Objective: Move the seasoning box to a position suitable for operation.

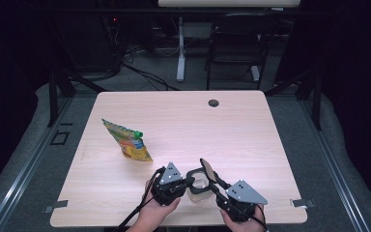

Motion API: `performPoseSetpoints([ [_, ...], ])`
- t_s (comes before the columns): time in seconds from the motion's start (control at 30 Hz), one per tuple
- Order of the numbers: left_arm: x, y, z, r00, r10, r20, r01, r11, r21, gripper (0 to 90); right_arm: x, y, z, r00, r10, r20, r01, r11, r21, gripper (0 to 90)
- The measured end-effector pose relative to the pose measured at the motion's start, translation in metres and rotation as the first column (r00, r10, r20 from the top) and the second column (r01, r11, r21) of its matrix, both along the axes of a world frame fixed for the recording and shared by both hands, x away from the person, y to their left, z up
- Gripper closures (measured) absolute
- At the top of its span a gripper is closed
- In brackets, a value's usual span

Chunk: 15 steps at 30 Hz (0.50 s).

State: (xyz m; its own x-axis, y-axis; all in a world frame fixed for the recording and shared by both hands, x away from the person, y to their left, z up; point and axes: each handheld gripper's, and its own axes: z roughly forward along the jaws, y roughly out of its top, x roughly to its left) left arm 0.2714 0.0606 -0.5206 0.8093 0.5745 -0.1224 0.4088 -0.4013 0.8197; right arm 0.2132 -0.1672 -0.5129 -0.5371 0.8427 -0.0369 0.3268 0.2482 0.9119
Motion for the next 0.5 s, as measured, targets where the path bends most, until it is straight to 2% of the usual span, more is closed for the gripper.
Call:
performPoseSetpoints([
  [0.1, 0.0, 0.0, 0.0, 1.0, -0.001, 0.0, 0.001, 1.0, 0.001, 90.0, 0.0, -0.002, 0.002, 0.9999, -0.016, -0.003, 0.016, 1.0, 0.01, 79.7],
  [0.5, -0.001, -0.001, -0.001, 1.0, -0.002, 0.004, 0.002, 1.0, 0.0, 90.0, 0.003, -0.012, 0.003, 0.9986, -0.042, -0.032, 0.044, 0.997, 0.07, 84.1],
])
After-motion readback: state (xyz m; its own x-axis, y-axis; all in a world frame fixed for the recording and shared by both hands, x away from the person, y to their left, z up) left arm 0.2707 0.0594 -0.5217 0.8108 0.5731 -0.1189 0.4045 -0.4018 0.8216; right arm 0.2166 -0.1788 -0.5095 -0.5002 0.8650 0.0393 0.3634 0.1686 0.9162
